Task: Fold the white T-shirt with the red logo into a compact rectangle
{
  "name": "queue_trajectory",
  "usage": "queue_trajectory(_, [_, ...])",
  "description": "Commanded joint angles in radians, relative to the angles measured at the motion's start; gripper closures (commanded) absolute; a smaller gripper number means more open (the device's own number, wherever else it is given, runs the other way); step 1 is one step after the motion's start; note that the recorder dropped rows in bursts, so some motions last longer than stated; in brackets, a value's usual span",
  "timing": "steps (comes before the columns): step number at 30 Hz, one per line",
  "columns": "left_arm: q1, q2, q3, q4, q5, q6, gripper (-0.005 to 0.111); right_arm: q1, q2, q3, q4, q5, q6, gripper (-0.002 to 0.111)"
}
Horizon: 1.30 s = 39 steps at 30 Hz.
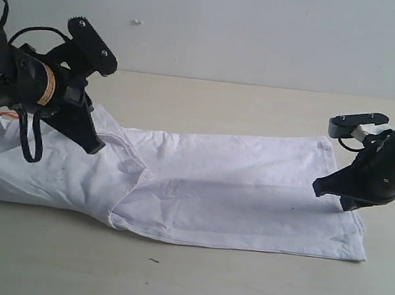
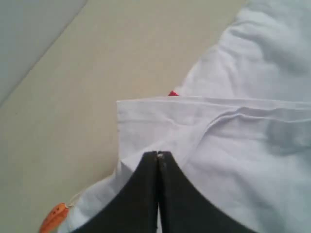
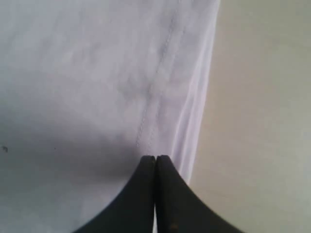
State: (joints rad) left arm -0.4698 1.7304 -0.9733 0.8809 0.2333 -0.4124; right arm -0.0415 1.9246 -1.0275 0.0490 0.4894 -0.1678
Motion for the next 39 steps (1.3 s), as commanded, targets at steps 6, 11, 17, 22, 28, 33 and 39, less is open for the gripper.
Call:
queue_trajectory(6, [0.002, 0.107, 0.040, -0.479, 0.025, 0.468, 0.107, 0.000, -0.009, -0.006, 0.027, -0.020, -0.006, 0.108])
queue_trajectory(11, [0.032, 0.196, -0.032, -0.471, 0.008, 0.418, 0.107, 0.000, -0.009, -0.006, 0.029, -0.022, -0.006, 0.108])
queue_trajectory(17, [0.055, 0.202, -0.109, -0.472, -0.118, 0.326, 0.107, 0.001, -0.009, -0.006, 0.055, -0.022, -0.008, 0.108])
queue_trajectory(22, [0.081, 0.239, -0.134, -0.475, -0.129, 0.322, 0.107, 0.001, -0.009, -0.006, 0.055, -0.022, -0.012, 0.108])
queue_trajectory(28, [0.101, 0.244, -0.134, -0.477, -0.129, 0.313, 0.107, 0.001, -0.009, -0.006, 0.055, -0.022, -0.012, 0.108])
queue_trajectory(33, [0.103, 0.152, -0.134, -0.477, -0.120, 0.275, 0.107, 0.001, -0.009, -0.006, 0.055, -0.022, -0.014, 0.108])
queue_trajectory(39, [0.161, 0.067, -0.134, -0.535, 0.059, 0.194, 0.107, 0.001, -0.011, -0.007, 0.057, -0.025, -0.014, 0.108])
